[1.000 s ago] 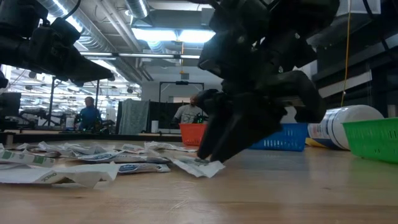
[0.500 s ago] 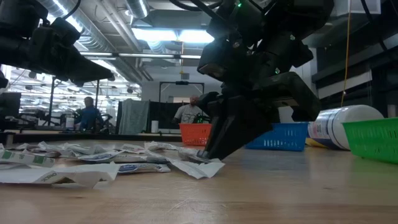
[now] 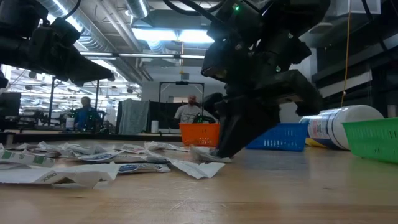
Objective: Pick & Place First Aid Supplies
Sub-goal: Put the gray towelette pack into the orange basket
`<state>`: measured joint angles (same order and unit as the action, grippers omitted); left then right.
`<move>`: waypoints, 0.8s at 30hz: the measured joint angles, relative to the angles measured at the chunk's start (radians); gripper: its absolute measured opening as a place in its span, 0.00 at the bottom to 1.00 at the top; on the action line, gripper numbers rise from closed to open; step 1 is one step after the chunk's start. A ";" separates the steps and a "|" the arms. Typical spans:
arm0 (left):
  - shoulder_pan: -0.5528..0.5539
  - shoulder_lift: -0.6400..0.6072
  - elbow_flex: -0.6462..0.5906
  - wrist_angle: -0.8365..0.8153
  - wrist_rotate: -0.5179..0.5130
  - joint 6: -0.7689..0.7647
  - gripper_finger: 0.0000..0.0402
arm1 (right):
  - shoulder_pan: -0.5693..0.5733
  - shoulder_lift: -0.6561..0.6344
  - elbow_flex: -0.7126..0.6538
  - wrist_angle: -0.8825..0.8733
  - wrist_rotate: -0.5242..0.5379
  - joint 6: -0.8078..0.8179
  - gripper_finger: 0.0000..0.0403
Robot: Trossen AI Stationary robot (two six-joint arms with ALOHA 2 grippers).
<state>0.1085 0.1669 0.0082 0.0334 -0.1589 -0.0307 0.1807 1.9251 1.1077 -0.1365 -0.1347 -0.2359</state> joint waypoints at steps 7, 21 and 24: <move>0.000 0.000 0.000 0.000 0.001 0.000 0.23 | -0.013 -0.067 0.000 -0.030 0.001 0.000 0.02; 0.000 0.000 0.000 0.000 0.002 0.000 0.23 | -0.159 -0.145 0.003 0.130 0.110 0.090 0.02; 0.000 0.000 0.000 0.000 0.002 0.000 0.23 | -0.214 -0.148 0.003 0.143 0.161 0.112 0.03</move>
<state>0.1085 0.1673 0.0082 0.0330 -0.1574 -0.0309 -0.0331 1.7767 1.1109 0.0069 0.0261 -0.1243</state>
